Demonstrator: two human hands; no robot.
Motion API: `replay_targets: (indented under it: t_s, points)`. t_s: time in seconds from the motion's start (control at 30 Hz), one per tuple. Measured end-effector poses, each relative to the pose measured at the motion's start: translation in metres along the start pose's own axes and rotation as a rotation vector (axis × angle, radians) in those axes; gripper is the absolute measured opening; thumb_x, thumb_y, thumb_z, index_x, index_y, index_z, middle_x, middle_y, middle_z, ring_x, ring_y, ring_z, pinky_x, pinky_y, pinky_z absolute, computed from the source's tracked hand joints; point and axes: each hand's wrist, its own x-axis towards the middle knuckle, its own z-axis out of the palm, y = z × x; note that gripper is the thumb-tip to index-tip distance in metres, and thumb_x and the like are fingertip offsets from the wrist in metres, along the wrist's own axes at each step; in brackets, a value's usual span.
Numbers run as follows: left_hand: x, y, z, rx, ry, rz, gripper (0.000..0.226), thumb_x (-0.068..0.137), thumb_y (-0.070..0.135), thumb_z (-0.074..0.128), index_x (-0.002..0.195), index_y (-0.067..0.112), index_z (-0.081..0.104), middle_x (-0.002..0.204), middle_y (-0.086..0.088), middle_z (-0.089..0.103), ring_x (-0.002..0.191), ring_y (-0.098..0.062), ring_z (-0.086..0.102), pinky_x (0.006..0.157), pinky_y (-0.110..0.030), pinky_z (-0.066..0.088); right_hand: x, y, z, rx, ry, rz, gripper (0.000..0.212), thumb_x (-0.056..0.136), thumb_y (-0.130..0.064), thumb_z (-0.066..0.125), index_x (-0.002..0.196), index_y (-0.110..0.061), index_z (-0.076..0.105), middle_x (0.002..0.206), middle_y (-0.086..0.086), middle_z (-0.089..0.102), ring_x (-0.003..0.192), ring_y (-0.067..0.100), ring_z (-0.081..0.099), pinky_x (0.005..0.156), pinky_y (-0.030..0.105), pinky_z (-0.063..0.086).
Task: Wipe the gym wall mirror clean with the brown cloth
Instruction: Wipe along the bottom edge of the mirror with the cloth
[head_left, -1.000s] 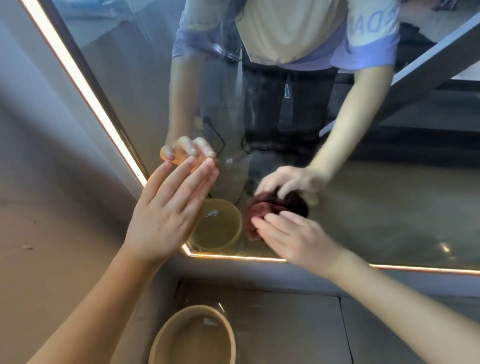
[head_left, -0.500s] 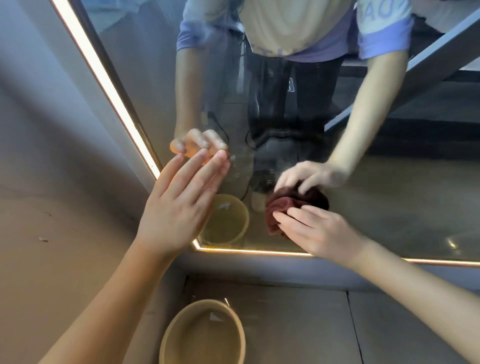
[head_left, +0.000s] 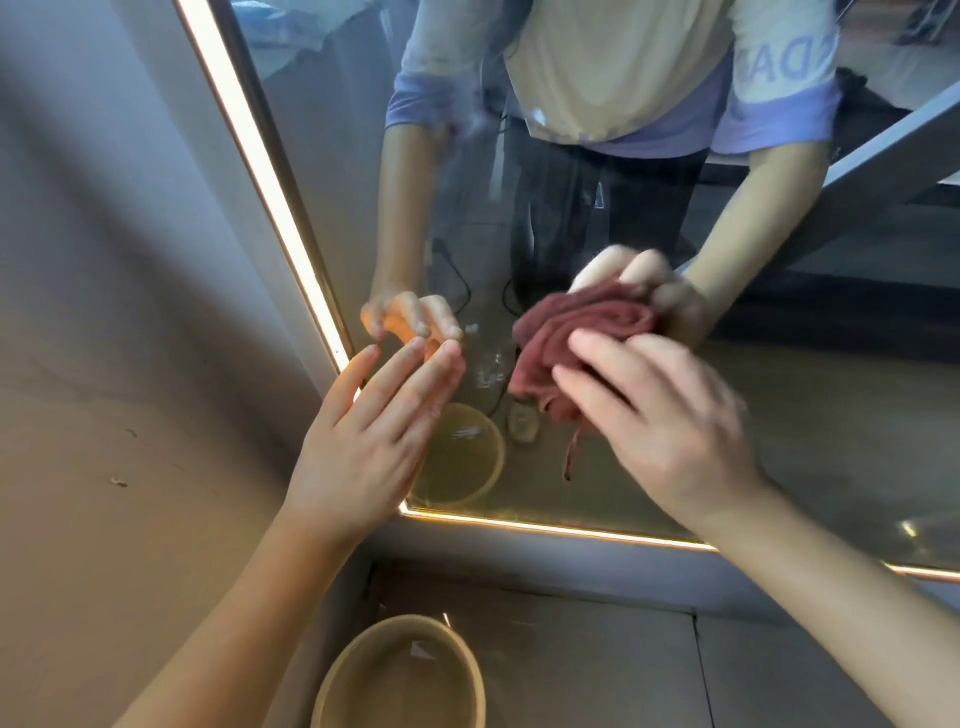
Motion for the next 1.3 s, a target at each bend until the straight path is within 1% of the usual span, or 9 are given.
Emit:
replay_targets:
  t_s: [0.13, 0.23, 0.33, 0.43, 0.57, 0.67, 0.9, 1.07, 1.3]
  points:
    - [0.002, 0.004, -0.002, -0.057, -0.035, -0.042, 0.061, 0.099, 0.003, 0.057, 0.152, 0.004, 0.028, 0.16, -0.013, 0.028, 0.154, -0.024, 0.013, 0.124, -0.043, 0.016, -0.005, -0.019, 0.016, -0.022, -0.028, 0.003, 0.026, 0.101, -0.01, 0.053, 0.116, -0.013, 0.073, 0.131, 0.003, 0.063, 0.11, 0.022, 0.05, 0.091, 0.032, 0.045]
    - [0.004, 0.006, -0.004, -0.057, -0.028, -0.054, 0.067, 0.099, 0.002, 0.056, 0.156, 0.005, 0.021, 0.167, -0.008, 0.01, 0.154, -0.023, 0.012, 0.124, -0.043, 0.015, -0.01, -0.022, 0.018, 0.062, -0.136, -0.154, 0.029, 0.104, -0.013, 0.047, 0.111, -0.011, 0.075, 0.124, 0.0, 0.068, 0.11, 0.017, 0.051, 0.095, 0.03, 0.043]
    - [0.002, 0.008, -0.003, -0.051, -0.075, -0.068, 0.07, 0.098, 0.005, 0.054, 0.157, 0.006, 0.017, 0.168, -0.004, 0.001, 0.155, -0.022, 0.007, 0.126, -0.042, 0.009, 0.007, -0.007, 0.004, 0.026, -0.03, -0.049, 0.024, 0.102, -0.012, 0.052, 0.109, -0.01, 0.075, 0.12, 0.005, 0.069, 0.103, 0.022, 0.054, 0.091, 0.036, 0.047]
    - [0.003, 0.007, -0.005, -0.045, -0.102, -0.064, 0.067, 0.098, 0.006, 0.055, 0.156, 0.007, 0.021, 0.168, -0.006, 0.006, 0.155, -0.023, 0.008, 0.126, -0.042, 0.008, 0.009, -0.017, 0.013, -0.008, 0.029, 0.037, 0.023, 0.101, -0.012, 0.054, 0.115, -0.013, 0.073, 0.124, 0.006, 0.068, 0.107, 0.023, 0.053, 0.093, 0.037, 0.044]
    - [0.005, 0.004, -0.005, -0.054, -0.059, -0.051, 0.063, 0.102, 0.006, 0.052, 0.157, 0.009, 0.021, 0.167, -0.006, 0.012, 0.154, -0.022, 0.013, 0.126, -0.042, 0.011, -0.014, -0.035, 0.036, 0.032, -0.165, -0.209, 0.028, 0.101, -0.016, 0.053, 0.123, -0.015, 0.07, 0.133, 0.0, 0.063, 0.116, 0.015, 0.058, 0.1, 0.03, 0.044]
    - [0.006, 0.002, -0.007, -0.051, -0.08, -0.06, 0.067, 0.1, 0.004, 0.054, 0.158, 0.008, 0.02, 0.165, -0.009, 0.019, 0.154, -0.02, 0.011, 0.126, -0.039, 0.009, -0.006, -0.022, 0.029, 0.047, -0.093, -0.225, 0.03, 0.104, -0.012, 0.046, 0.111, -0.014, 0.074, 0.125, 0.003, 0.068, 0.111, 0.017, 0.06, 0.098, 0.031, 0.044]
    - [0.015, 0.047, -0.029, -0.316, -0.187, -0.357, 0.044, 0.098, 0.032, 0.051, 0.136, 0.01, 0.046, 0.128, -0.013, 0.057, 0.116, -0.024, 0.053, 0.096, -0.039, 0.049, -0.008, -0.02, 0.031, 0.098, -0.081, -0.197, 0.024, 0.104, -0.009, 0.043, 0.114, -0.01, 0.065, 0.123, 0.004, 0.068, 0.112, 0.018, 0.056, 0.096, 0.032, 0.046]
    - [0.035, 0.078, -0.021, -0.426, -0.196, -0.594, 0.05, 0.092, 0.032, 0.066, 0.135, 0.011, 0.049, 0.135, -0.003, 0.041, 0.118, -0.013, 0.047, 0.104, -0.018, 0.039, -0.002, -0.009, 0.02, 0.125, -0.121, -0.234, 0.031, 0.104, -0.008, 0.044, 0.11, -0.01, 0.074, 0.124, 0.003, 0.068, 0.107, 0.016, 0.068, 0.095, 0.031, 0.053]
    - [0.051, 0.098, -0.015, -0.502, -0.126, -0.874, 0.042, 0.078, 0.003, 0.081, 0.112, 0.011, 0.058, 0.113, -0.006, 0.054, 0.096, 0.003, 0.041, 0.08, -0.003, 0.042, 0.012, 0.032, -0.015, 0.169, -0.282, -0.401, 0.038, 0.096, -0.03, 0.062, 0.124, -0.005, 0.061, 0.131, 0.016, 0.062, 0.126, 0.027, 0.052, 0.113, 0.042, 0.034]
